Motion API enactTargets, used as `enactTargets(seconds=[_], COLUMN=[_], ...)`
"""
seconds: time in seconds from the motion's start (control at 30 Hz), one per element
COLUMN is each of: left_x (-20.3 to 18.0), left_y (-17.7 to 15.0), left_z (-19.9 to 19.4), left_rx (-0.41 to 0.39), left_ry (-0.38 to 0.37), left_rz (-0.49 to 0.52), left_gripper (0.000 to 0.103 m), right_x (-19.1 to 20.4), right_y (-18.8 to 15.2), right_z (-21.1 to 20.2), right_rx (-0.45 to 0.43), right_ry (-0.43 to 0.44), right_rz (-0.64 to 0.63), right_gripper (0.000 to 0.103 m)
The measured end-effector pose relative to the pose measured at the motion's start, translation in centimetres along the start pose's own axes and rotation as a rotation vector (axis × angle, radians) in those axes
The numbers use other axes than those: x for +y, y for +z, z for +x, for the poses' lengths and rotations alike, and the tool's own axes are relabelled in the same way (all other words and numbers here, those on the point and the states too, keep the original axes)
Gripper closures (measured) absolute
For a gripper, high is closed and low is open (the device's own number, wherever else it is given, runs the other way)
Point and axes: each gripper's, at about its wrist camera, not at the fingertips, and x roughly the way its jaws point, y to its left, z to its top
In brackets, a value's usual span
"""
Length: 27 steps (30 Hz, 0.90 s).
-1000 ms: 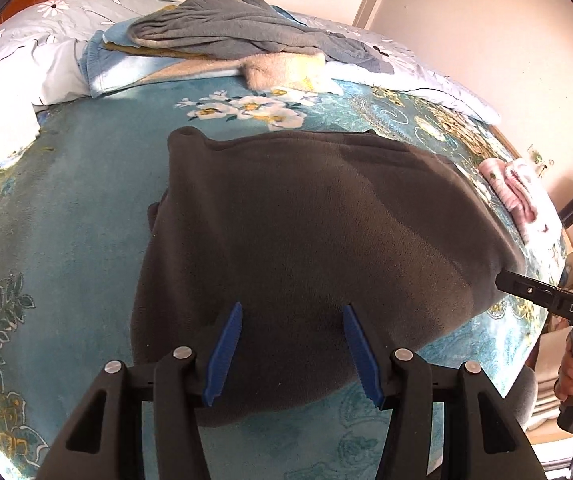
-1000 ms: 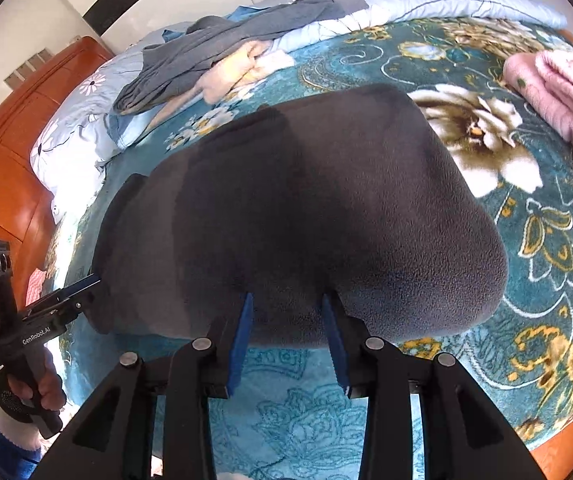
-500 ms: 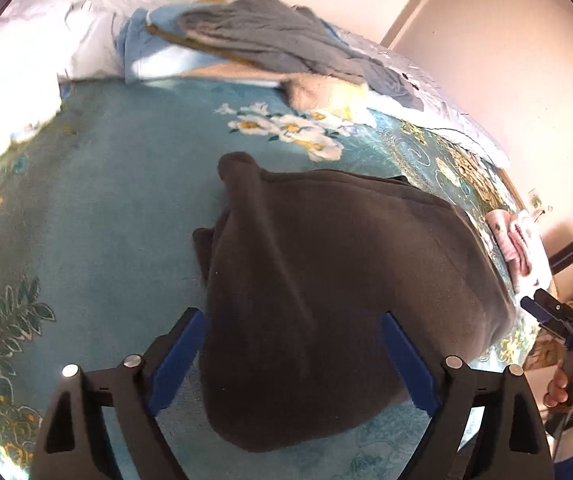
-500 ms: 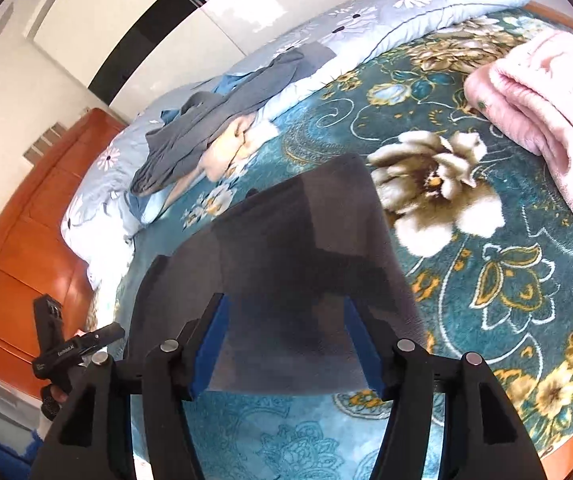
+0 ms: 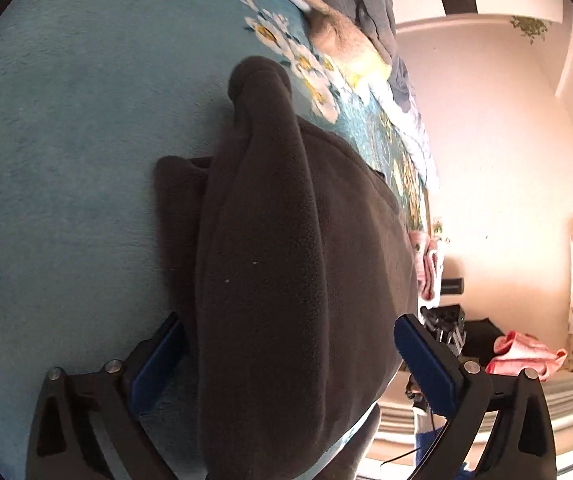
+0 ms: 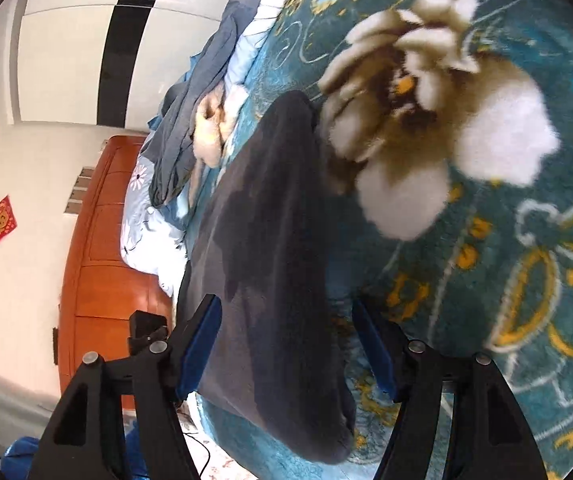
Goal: Fold clothes
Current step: 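Lift the jacket bundle with both grippers and carry it across the bed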
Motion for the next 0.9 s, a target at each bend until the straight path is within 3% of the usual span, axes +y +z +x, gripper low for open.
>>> enactTargets(seconds=[0.07,0.2,0.37,0.5,0.73,0.9], left_x=[-0.8,-1.8,-2.5,-1.5,1.2,0.5], left_y=[0.2,0.6,0.8,-0.9,-3.1,-2.3], left_z=[0.9,2.0,2.3,0.3,-2.0,-0.4], left_rx=[0.034,0.082,0.119,0.071,-0.009,0.018], left_ry=[0.025,0.041,0.067,0.079,-0.018,-0.08], left_rz=[0.04,0.071,0.097,0.061,-0.085,-0.077], left_gripper=[0.0,0.0,0.0,0.0,0.0,0.0], right_x=[0.8,2.2,2.3,2.0,2.0,1.9], right_y=[0.8,1.8,2.3,1.6,1.5,1.6], right_z=[1.6,4.4,5.0,4.5,4.4,4.4], right_rx=[0.049,0.136,0.155,0.129,0.115,0.108], right_ry=[0.025,-0.009,0.001,0.011,0.004,0.012], right_rz=[-0.027,-0.094,-0.09,-0.082,-0.07,-0.057], right_gripper=[0.034,0.032,0.032,0.033,0.033,0.033])
